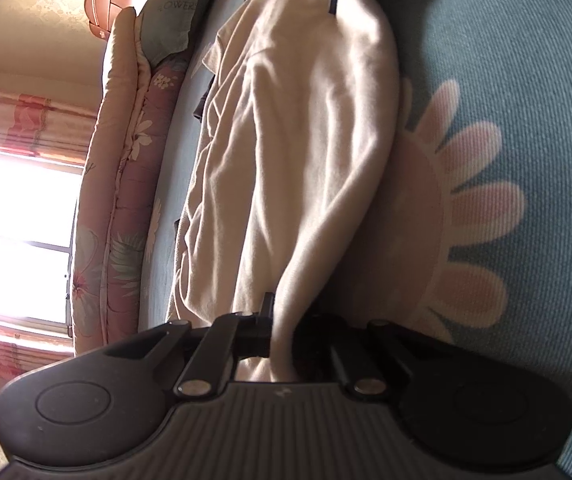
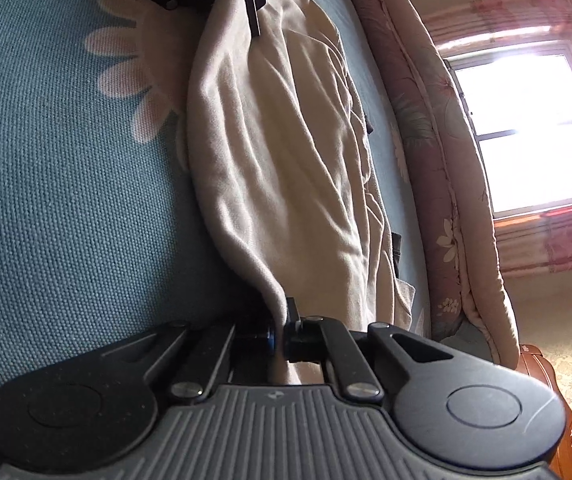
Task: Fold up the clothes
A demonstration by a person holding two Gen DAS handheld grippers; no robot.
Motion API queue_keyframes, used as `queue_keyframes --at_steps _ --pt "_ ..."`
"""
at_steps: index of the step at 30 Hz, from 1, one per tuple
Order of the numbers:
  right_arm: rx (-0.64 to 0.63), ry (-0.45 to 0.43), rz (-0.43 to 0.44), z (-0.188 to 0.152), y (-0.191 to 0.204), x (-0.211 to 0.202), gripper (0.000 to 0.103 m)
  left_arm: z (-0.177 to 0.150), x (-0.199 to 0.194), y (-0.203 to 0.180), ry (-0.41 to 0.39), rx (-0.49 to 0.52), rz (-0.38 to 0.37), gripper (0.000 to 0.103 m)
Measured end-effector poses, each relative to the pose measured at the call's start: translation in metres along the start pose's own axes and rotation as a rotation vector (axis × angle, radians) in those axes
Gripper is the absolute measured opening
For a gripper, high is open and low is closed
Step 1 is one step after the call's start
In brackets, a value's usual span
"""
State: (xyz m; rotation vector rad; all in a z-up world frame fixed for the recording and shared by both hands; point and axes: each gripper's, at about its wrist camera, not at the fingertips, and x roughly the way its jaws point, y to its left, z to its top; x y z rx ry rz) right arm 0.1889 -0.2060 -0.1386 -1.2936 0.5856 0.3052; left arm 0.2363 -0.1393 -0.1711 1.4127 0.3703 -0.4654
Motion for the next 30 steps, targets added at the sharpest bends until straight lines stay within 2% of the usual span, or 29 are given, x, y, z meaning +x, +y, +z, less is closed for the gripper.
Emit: queue_keyframes --at_steps 5,16,21,25,30 --pt "-0.053 0.032 0.026 0.004 -0.002 0.001 0.008 0.0 0.001 0.001 -0.004 0.012 -0.005 0.0" --pt "-0.101 0.03 -0.011 0.005 0.011 0.002 0.01 0.003 0.007 0.003 -0.002 0.02 -0.014 0.0" --pt "-0.064 0.027 -0.003 0.006 0.008 0.001 0.01 0.003 0.007 0.003 -0.001 0.02 -0.017 0.0" --pt "-0.08 0.004 -0.019 0.002 0.012 0.0 0.01 0.001 0.006 0.002 -0.002 0.019 -0.018 0.0" --pt "-0.056 0.019 -0.031 0.007 0.011 0.0 0.008 0.001 0.005 0.003 0.002 0.013 -0.018 0.0"
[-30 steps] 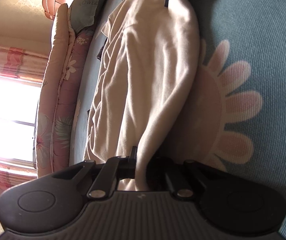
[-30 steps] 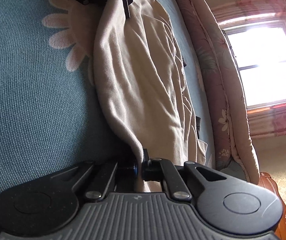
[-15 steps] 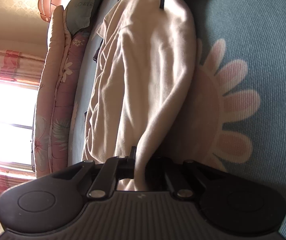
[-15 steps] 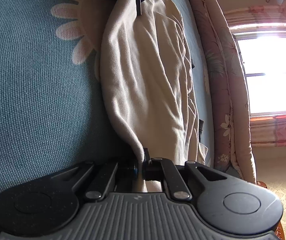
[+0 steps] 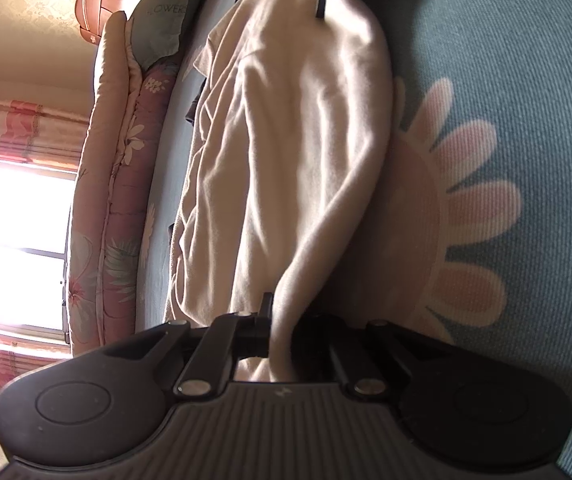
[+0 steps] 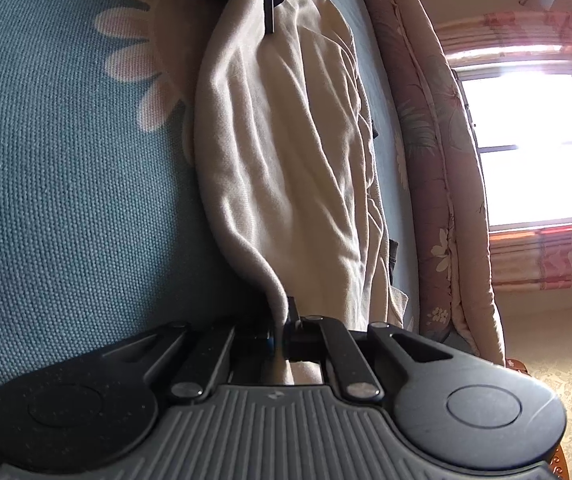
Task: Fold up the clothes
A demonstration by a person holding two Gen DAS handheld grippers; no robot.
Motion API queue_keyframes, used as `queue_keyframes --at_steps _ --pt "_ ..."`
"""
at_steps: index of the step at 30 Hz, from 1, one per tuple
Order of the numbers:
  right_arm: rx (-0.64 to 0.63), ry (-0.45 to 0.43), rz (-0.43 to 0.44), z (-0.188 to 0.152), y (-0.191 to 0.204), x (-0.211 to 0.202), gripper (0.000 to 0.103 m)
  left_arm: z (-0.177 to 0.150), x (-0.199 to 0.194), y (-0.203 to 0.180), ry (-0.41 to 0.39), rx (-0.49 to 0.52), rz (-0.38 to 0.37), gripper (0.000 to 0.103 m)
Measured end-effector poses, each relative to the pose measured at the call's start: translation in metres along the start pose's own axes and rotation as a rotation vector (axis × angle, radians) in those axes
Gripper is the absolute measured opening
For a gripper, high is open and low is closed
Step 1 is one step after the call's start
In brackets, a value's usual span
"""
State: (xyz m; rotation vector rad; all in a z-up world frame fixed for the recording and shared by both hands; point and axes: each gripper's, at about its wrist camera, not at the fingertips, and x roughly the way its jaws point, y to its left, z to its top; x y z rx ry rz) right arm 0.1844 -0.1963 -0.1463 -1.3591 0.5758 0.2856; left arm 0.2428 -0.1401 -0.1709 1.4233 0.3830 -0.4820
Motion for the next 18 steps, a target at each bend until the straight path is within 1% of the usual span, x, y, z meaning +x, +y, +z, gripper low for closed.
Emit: queue_keyframes --at_steps 3,6,9,13,15,18 --pt "0.003 0.008 0.015 0.0 -0.005 0.0 0.007 0.0 -0.002 0.003 0.0 0.001 -0.006 0.001" --pt "0.004 0.006 0.027 -0.001 -0.009 -0.006 0.007 0.0 -0.006 0.006 -0.011 -0.005 0.011 0.001" --pt "0.008 -0.008 0.014 -0.001 -0.014 -0.013 0.007 -0.002 -0.01 0.013 -0.021 -0.024 0.032 0.001" --pt "0.032 -0.018 0.003 0.0 -0.031 -0.014 0.007 -0.002 -0.014 0.024 -0.024 -0.043 0.046 0.001" --pt "0.044 -0.017 0.013 0.001 -0.036 -0.015 0.007 -0.002 -0.016 0.028 -0.028 -0.049 0.047 0.001" --pt "0.045 -0.02 0.028 0.002 -0.041 -0.016 0.007 -0.002 -0.023 0.023 -0.034 -0.031 0.045 0.001"
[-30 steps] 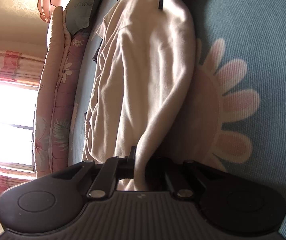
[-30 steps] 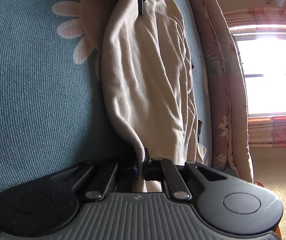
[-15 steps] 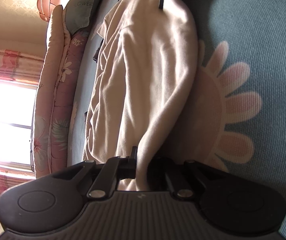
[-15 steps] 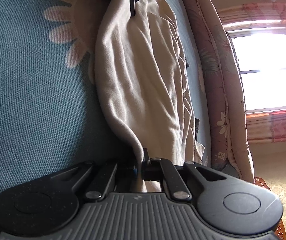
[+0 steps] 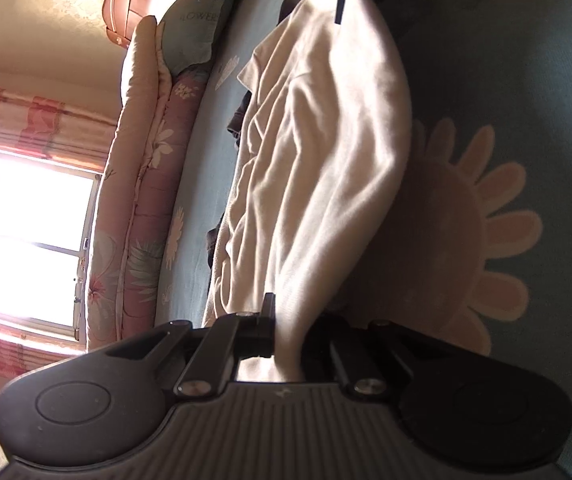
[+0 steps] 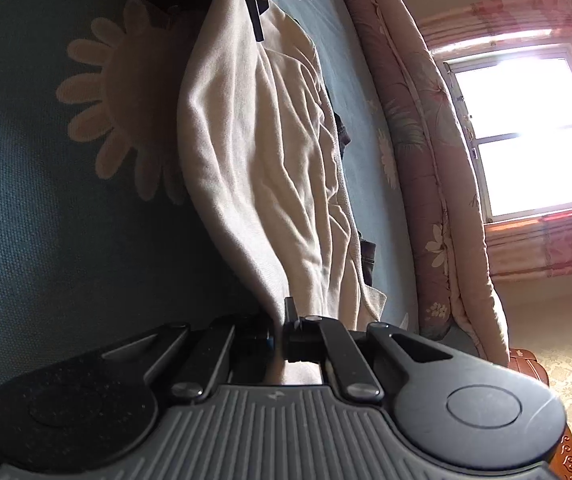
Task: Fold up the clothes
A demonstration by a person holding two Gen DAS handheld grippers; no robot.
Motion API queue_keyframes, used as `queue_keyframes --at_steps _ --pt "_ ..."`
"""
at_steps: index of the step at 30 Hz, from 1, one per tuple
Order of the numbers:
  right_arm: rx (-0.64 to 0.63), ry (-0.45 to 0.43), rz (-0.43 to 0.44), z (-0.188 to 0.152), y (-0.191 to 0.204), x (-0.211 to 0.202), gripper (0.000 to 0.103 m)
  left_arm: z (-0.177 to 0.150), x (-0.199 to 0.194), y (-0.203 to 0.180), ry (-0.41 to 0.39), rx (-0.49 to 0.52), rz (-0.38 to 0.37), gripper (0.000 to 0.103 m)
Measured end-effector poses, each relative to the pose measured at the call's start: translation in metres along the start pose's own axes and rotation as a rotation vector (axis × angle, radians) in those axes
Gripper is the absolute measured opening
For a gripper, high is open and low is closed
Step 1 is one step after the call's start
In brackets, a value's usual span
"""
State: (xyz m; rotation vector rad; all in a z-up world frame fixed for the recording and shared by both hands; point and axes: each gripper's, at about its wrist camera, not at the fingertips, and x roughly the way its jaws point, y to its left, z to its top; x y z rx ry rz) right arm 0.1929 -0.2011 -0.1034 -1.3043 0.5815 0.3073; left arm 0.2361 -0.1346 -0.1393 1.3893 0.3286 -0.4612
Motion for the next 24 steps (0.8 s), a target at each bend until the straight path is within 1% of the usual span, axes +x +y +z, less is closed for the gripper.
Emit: queue_keyframes --at_steps 4,10,15,21,24 --pt "0.0 -0.005 0.006 -0.002 0.002 -0.009 0.007 -0.003 -0.014 -0.006 -0.006 0.004 -0.005 0.001" --pt "0.006 -0.019 0.053 0.002 -0.003 -0.025 0.007 -0.008 -0.041 -0.011 -0.004 0.007 -0.011 0.001" --pt "-0.006 -0.012 0.086 0.002 0.002 -0.042 0.007 -0.012 -0.072 -0.022 0.0 0.017 -0.027 0.001" --pt "-0.013 -0.003 0.134 0.001 0.021 -0.089 0.007 -0.018 -0.124 -0.039 0.003 0.009 -0.041 0.001" --pt "-0.008 -0.001 0.157 0.001 0.039 -0.123 0.007 -0.024 -0.152 -0.052 0.006 0.006 -0.049 0.001"
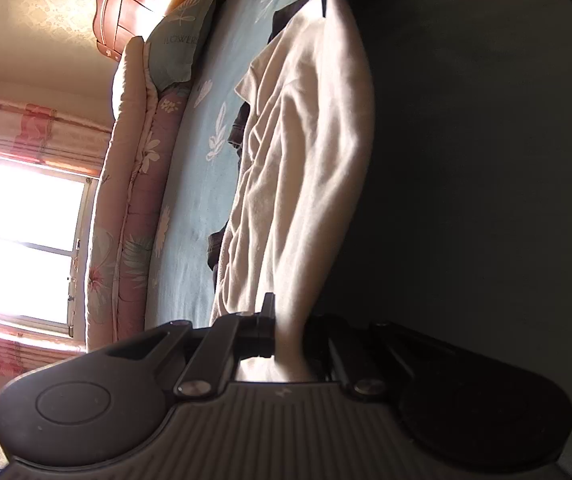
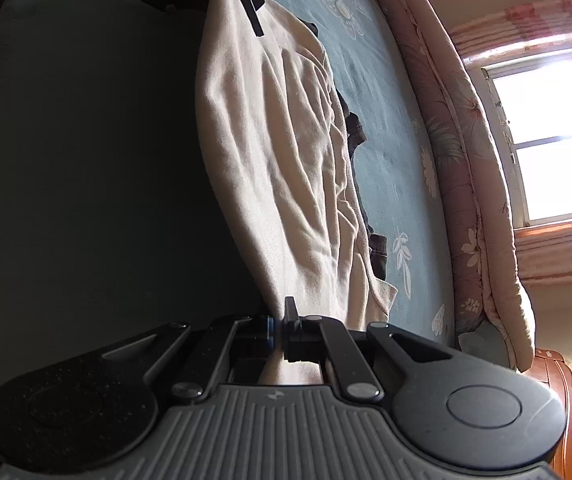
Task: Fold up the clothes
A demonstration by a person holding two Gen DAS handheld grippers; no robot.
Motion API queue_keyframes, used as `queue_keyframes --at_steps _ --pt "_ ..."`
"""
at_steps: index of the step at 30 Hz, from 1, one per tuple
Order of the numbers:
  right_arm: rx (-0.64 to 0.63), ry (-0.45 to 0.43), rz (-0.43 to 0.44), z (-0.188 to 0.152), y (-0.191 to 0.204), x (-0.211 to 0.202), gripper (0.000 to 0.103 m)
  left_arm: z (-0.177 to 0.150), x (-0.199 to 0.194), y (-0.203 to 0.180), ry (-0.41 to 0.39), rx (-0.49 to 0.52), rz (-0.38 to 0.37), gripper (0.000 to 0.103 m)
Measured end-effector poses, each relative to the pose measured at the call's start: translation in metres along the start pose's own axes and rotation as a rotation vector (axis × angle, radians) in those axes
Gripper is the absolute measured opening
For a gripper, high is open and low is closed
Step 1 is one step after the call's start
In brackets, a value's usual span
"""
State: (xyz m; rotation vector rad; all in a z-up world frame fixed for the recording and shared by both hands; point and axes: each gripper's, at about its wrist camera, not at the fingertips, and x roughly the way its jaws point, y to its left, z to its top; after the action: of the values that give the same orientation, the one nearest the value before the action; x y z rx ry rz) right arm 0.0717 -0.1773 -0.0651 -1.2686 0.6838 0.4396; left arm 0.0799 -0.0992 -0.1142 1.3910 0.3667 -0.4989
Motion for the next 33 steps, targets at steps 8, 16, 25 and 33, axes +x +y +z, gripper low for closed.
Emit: queue_keyframes --at_steps 8,16,25,33 --pt "0.041 0.006 0.106 0.004 0.039 -0.03 0.003 -0.014 -0.041 -0.034 -0.004 -0.037 -0.059 0.001" --pt "0.284 0.038 0.151 -0.02 0.01 -0.033 0.011 -0.047 -0.061 0.022 -0.015 -0.422 -0.296 0.01" --pt "0.917 -0.006 0.3 -0.078 -0.06 0.02 0.032 -0.082 0.016 0.074 0.055 -0.916 -0.388 0.01" --pt "1.299 0.012 0.322 -0.151 -0.048 0.035 0.058 -0.128 0.015 0.064 0.161 -1.165 -0.48 0.018"
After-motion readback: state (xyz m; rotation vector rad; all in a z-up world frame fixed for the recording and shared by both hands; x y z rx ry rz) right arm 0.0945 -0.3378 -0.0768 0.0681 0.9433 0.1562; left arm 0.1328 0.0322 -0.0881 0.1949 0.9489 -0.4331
